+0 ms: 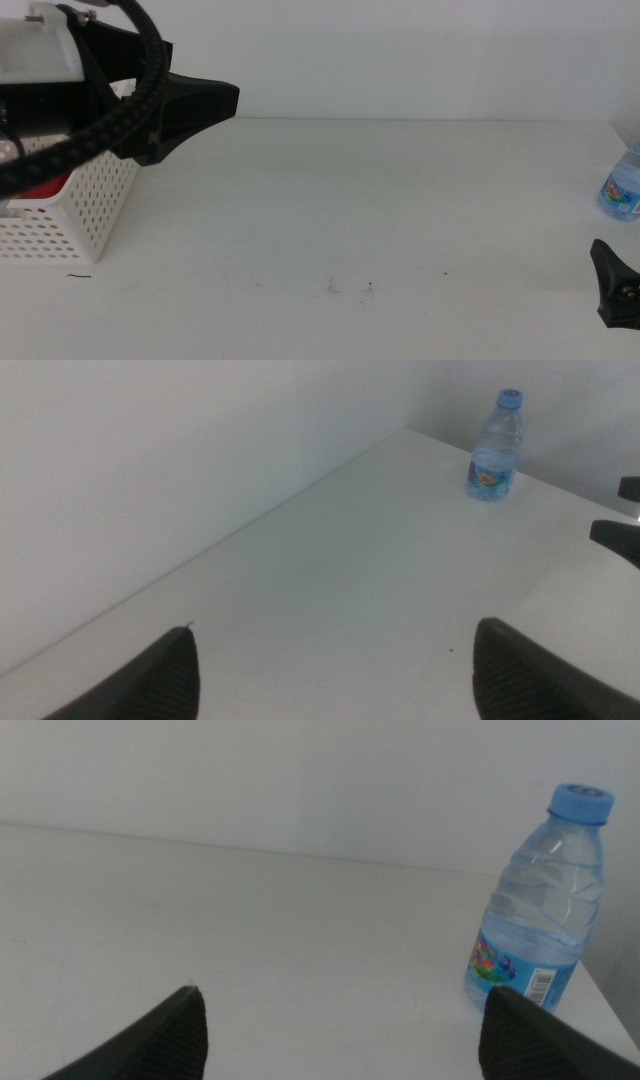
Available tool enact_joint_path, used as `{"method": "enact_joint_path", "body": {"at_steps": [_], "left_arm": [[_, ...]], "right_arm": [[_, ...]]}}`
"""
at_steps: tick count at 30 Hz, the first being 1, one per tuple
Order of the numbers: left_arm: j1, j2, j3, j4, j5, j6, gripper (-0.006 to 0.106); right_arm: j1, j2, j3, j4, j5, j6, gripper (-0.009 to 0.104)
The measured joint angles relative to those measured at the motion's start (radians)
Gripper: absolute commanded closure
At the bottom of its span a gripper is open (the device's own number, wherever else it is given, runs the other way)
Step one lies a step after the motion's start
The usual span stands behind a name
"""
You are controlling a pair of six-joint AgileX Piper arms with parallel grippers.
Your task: Use arms to grab the bottles and put them into the dustbin to the left of the table.
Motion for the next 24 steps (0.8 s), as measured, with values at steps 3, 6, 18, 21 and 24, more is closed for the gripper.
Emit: {"method": "enact_joint_path", "body": {"at_steps": [3, 6, 18, 21, 24], "left_arm": [[0.000, 0.000, 0.000, 0.000, -0.005, 0.000, 0.007], [0.000, 0.000, 0.000, 0.000, -0.009, 0.000, 0.007], [0.000, 0.000, 0.000, 0.000, -0.011, 0.000, 0.007], [0.000, 0.000, 0.000, 0.000, -0.011, 0.000, 0.007], [0.000, 0.000, 0.000, 0.000, -0.012, 0.000, 0.007]], "right_arm": [[0.000, 0.069, 0.000, 0.030, -0.070, -0.004, 0.010], [0.000, 0.117, -0.006, 0.135, -0.089, -0.013, 0.010], [0.000, 0.358, -0.226, 0.379, -0.100, -0.115, 0.010], [0.000, 0.424, -0.286, 0.431, -0.100, -0.146, 0.010], [0.000, 0.485, -0.355, 0.473, -0.100, -0.172, 0.010]]}}
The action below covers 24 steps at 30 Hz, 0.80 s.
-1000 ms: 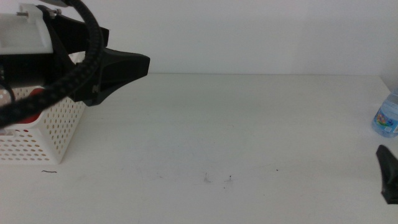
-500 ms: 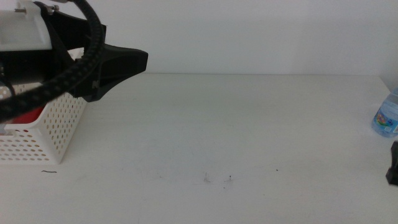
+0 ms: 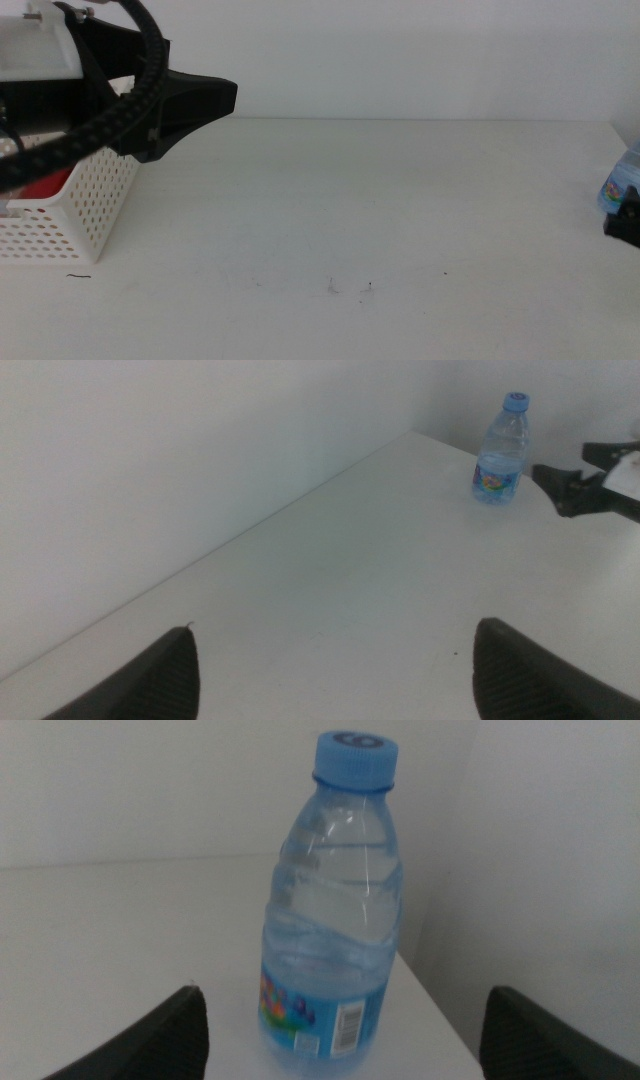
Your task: Use arms to grab the bottles and put them into the dustbin to the left of the table.
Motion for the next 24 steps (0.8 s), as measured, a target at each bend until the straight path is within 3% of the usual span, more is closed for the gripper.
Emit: {"method": "enact_joint_path", "body": {"at_steps": [12, 18, 24], "left_arm": [[0.000, 0.000, 0.000, 0.000, 0.000, 0.000, 0.007], [0.000, 0.000, 0.000, 0.000, 0.000, 0.000, 0.007], [0.000, 0.000, 0.000, 0.000, 0.000, -0.002, 0.007]], "right_arm": [[0.000, 0.173, -0.177, 0.027, 0.000, -0.011, 0.010], [0.000, 0.195, -0.204, 0.090, 0.000, -0.011, 0.010], [0.000, 0.224, -0.225, 0.113, 0.000, -0.015, 0.010]]}}
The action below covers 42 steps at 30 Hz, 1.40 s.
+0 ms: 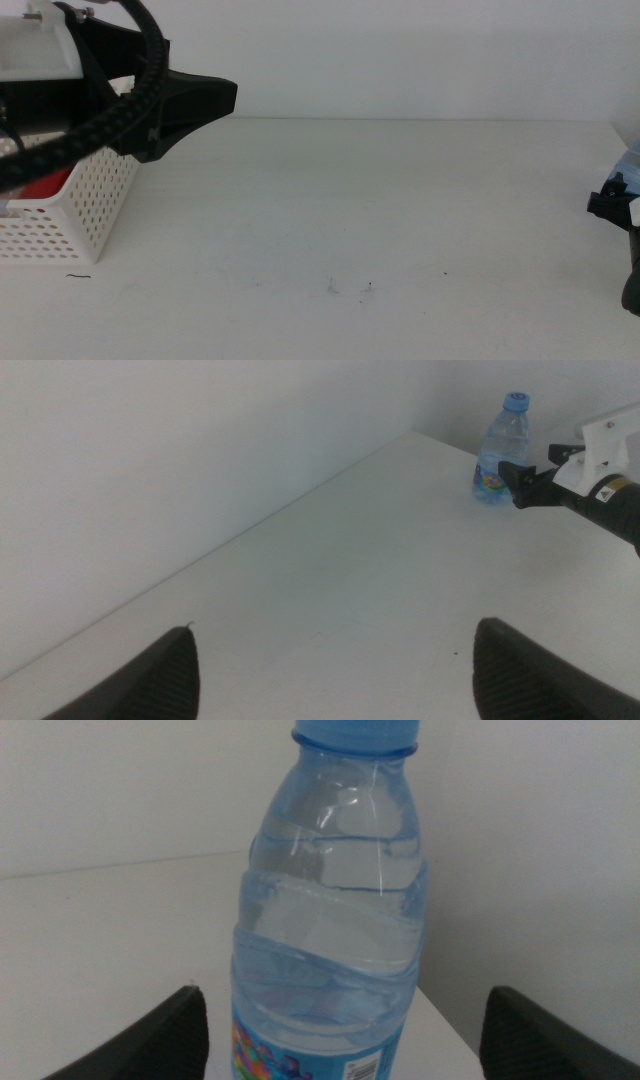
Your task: Use arms to grab the bottles and put them into the dustbin to the left of the table.
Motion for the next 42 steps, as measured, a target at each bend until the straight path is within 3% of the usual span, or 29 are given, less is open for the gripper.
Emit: {"method": "enact_joint_path", "body": {"at_steps": [21, 24, 27, 28, 29, 34, 36, 42], "left_arm": [[0.000, 0.000, 0.000, 0.021, -0.004, 0.000, 0.007], [0.000, 0.000, 0.000, 0.021, -0.004, 0.000, 0.007], [0.000, 0.000, 0.000, 0.028, -0.004, 0.000, 0.007], [0.000, 0.000, 0.000, 0.033, -0.004, 0.000, 0.007], [0.000, 0.000, 0.000, 0.035, -0.004, 0.000, 0.007], [0.000, 0.000, 0.000, 0.040, -0.004, 0.000, 0.007], [0.000, 0.000, 0.000, 0.040, -0.004, 0.000, 0.007], [0.000, 0.000, 0.000, 0.043, -0.004, 0.000, 0.007]], "right_arm": [[-0.019, 0.207, -0.245, 0.078, -0.006, -0.137, 0.014], [-0.020, 0.223, -0.271, 0.078, -0.004, -0.149, 0.027], [-0.020, 0.225, -0.289, 0.082, 0.000, -0.158, 0.069], [-0.020, 0.225, -0.293, 0.083, 0.005, -0.160, 0.088], [-0.020, 0.225, -0.298, 0.083, 0.010, -0.165, 0.097], [0.025, 0.202, -0.300, 0.094, 0.049, -0.173, 0.098], [0.079, 0.176, -0.320, 0.065, 0.100, -0.173, 0.098], [0.280, 0.136, -0.521, -0.156, 0.410, -0.107, 0.098]]}}
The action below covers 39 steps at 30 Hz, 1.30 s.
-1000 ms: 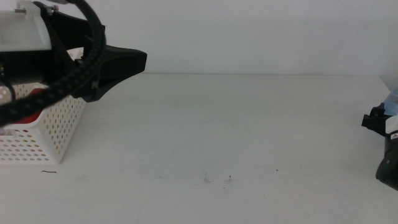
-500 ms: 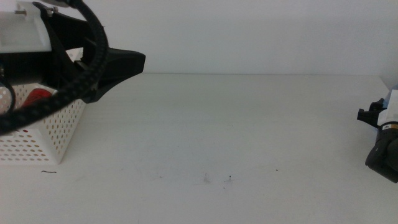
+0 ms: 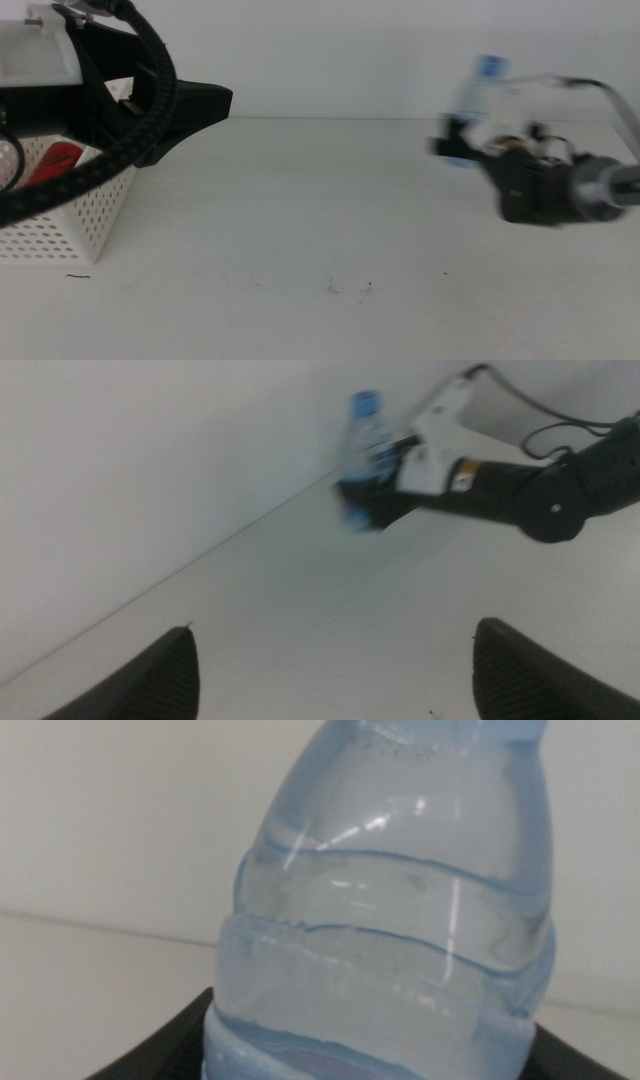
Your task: Use arms to grab the bottles and put them into the dustbin to the left of the table.
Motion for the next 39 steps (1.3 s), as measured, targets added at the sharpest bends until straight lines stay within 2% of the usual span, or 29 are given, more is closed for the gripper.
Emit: {"method": "enact_joint_path", "body": {"at_steps": [3, 5, 7, 8, 10, 20, 22, 24, 25, 27, 30, 31, 39], "left_arm": [[0.000, 0.000, 0.000, 0.000, 0.000, 0.000, 0.007], [0.000, 0.000, 0.000, 0.000, 0.000, 0.000, 0.007], [0.000, 0.000, 0.000, 0.000, 0.000, 0.000, 0.007], [0.000, 0.000, 0.000, 0.000, 0.000, 0.000, 0.007], [0.000, 0.000, 0.000, 0.000, -0.002, 0.000, 0.007], [0.000, 0.000, 0.000, 0.000, -0.005, 0.000, 0.007], [0.000, 0.000, 0.000, 0.000, -0.009, 0.000, 0.007], [0.000, 0.000, 0.000, 0.000, -0.015, 0.000, 0.007], [0.000, 0.000, 0.000, 0.000, -0.018, 0.000, 0.007], [0.000, 0.000, 0.000, 0.000, -0.023, 0.000, 0.007], [0.000, 0.000, 0.000, 0.000, -0.025, 0.000, 0.007], [0.000, 0.000, 0.000, 0.000, -0.025, 0.000, 0.007], [0.000, 0.000, 0.000, 0.000, -0.035, 0.000, 0.007]], "right_arm": [[0.102, 0.016, -0.109, -0.165, 0.120, 0.128, 0.098], [0.154, 0.047, -0.177, -0.286, 0.154, 0.222, 0.098], [0.191, 0.087, -0.230, -0.379, 0.175, 0.296, 0.098], [0.206, 0.108, -0.254, -0.419, 0.185, 0.330, 0.098], [0.228, 0.143, -0.286, -0.459, 0.202, 0.373, 0.098], [0.260, 0.226, -0.319, -0.482, 0.156, 0.409, 0.097], [0.260, 0.228, -0.323, -0.482, 0.149, 0.409, 0.095], [0.260, 0.228, -0.325, -0.482, 0.151, 0.413, 0.085], [0.260, 0.228, -0.325, -0.480, 0.154, 0.419, 0.076], [0.260, 0.226, -0.325, -0.480, 0.166, 0.435, 0.054], [0.260, 0.199, -0.315, -0.480, 0.213, 0.466, 0.009], [0.260, 0.181, -0.299, -0.480, 0.215, 0.471, 0.002], [0.260, -0.141, 0.047, -0.480, 0.224, 0.517, 0.004]]}}
